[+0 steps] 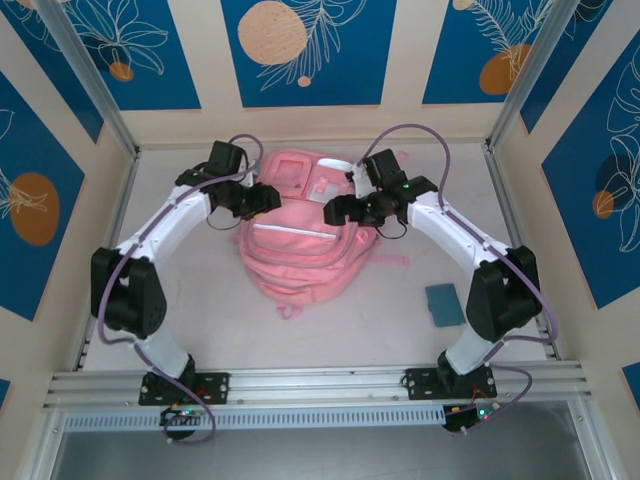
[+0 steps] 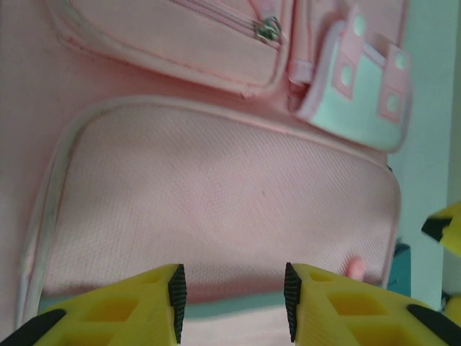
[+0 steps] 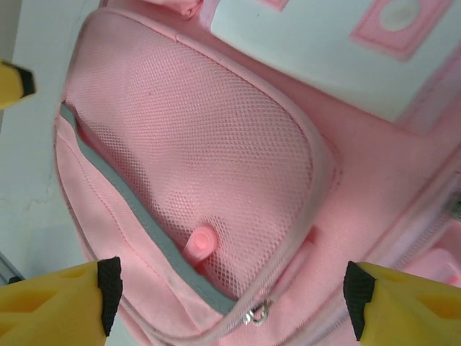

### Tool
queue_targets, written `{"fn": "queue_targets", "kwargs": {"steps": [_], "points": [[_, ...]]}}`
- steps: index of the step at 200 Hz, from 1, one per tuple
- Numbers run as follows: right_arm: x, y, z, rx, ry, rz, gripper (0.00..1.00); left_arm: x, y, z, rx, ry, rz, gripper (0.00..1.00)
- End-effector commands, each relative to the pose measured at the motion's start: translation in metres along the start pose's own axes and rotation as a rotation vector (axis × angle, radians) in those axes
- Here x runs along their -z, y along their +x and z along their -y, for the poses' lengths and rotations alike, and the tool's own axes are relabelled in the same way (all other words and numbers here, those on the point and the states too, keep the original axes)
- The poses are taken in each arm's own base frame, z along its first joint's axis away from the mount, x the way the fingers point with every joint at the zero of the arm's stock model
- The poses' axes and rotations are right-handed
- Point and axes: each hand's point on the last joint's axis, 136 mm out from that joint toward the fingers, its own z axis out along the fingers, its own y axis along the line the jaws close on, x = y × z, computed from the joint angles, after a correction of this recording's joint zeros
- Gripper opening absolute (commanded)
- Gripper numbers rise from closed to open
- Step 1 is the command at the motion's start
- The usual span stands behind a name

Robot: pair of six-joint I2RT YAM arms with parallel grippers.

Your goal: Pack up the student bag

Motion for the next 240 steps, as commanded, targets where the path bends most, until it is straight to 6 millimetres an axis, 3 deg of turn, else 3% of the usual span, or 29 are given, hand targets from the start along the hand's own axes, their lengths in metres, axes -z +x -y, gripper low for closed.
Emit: {"fn": "queue_targets", "kwargs": {"steps": [1,31,60,91,147,174,210,240], "points": [[-0.015,-0.003,-0.005,0.009,-0.042,-0.035,0.84,-0.016,-0.016,-0.005,0.072,-0.039,0.022,0.40],[-0.029,-0.004,0.003,0.047,-0.028,-0.048,0.87,-0.035,-0.023,0.004,0.086,0.004,0.016,0.39],[-0.037,0.001,-0.017,0.110,-0.161,-0.106,0.89,-0.047,-0.020,0.021,0.107,0.090,-0.002,0.39],[-0.032,0.022,-0.029,0.155,-0.247,-0.146,0.88,-0.055,-0.011,0.036,0.107,0.133,-0.017,0.39],[-0.002,0.065,-0.041,0.171,-0.335,-0.181,0.86,-0.078,0.011,0.017,0.165,0.041,-0.087,0.36],[0.005,0.079,-0.043,0.200,-0.327,-0.176,0.79,-0.081,0.014,0.015,0.166,0.033,-0.099,0.36],[-0.001,0.059,-0.017,0.207,-0.133,-0.102,0.67,-0.079,0.013,0.015,0.157,0.017,-0.099,0.36],[-0.002,0.037,-0.014,0.267,-0.038,-0.024,0.66,-0.081,0.015,0.012,0.158,0.010,-0.108,0.36]]}}
